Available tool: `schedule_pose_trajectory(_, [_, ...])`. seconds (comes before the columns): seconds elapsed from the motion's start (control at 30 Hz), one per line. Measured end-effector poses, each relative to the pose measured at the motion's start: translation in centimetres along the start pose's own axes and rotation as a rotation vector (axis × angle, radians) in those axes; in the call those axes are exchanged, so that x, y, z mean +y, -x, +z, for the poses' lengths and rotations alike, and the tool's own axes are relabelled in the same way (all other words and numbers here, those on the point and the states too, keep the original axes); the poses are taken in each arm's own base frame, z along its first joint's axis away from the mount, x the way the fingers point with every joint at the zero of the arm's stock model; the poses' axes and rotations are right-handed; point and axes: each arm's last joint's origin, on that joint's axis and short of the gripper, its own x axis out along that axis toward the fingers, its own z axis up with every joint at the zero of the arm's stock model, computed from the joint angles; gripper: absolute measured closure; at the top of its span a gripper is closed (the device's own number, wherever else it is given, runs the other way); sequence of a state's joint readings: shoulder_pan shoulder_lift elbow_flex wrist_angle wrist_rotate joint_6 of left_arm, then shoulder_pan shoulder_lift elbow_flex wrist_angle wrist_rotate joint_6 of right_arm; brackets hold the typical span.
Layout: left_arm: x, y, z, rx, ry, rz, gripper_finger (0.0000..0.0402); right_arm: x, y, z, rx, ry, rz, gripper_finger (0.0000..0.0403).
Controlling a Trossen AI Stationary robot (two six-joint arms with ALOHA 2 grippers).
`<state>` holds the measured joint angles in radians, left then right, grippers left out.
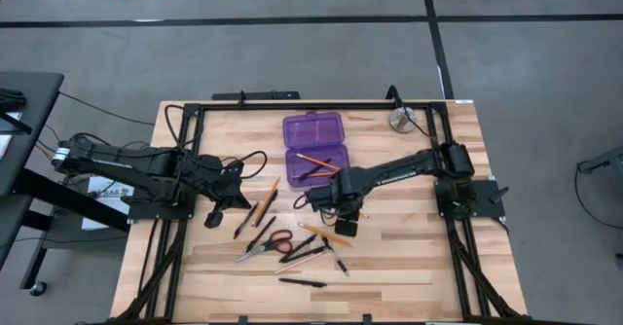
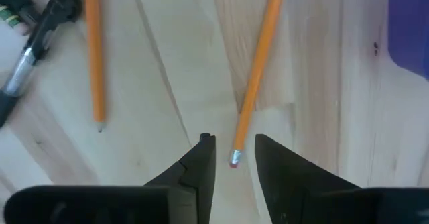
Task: Pick & place school supplies into a supply box
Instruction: Put the yellow pencil into the purple supply box
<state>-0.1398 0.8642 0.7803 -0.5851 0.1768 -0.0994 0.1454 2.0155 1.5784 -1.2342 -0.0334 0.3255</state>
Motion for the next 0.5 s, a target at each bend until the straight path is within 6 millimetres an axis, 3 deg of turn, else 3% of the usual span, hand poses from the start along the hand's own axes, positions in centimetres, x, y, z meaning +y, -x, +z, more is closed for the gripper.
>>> schedule_pose_trajectory(0.13, [0.0,0.0,0.0,0.003,0.001,0.0,0.0401,0.4,-0.3,-0.7,0.012,-0.013,-0.078,0.0302])
schedule_pose_trajectory(0.27, [0.0,0.0,0.0,0.004,0.001,0.0,0.0401,0.6,-1.2,-3.6,0.008,-0.047,-0.089,0.0302])
schedule_pose_trajectory(0.4, [0.0,0.0,0.0,0.003,0.009,0.0,0.0401,0.2,-2.3,-7.5,-0.134,-0.15,-0.035,0.0302])
schedule_pose_trajectory(0.5, [0.0,0.0,0.0,-0.001,0.009,0.0,0.0401,0.0,-2.5,-9.3,-0.305,-0.223,0.072,0.0302])
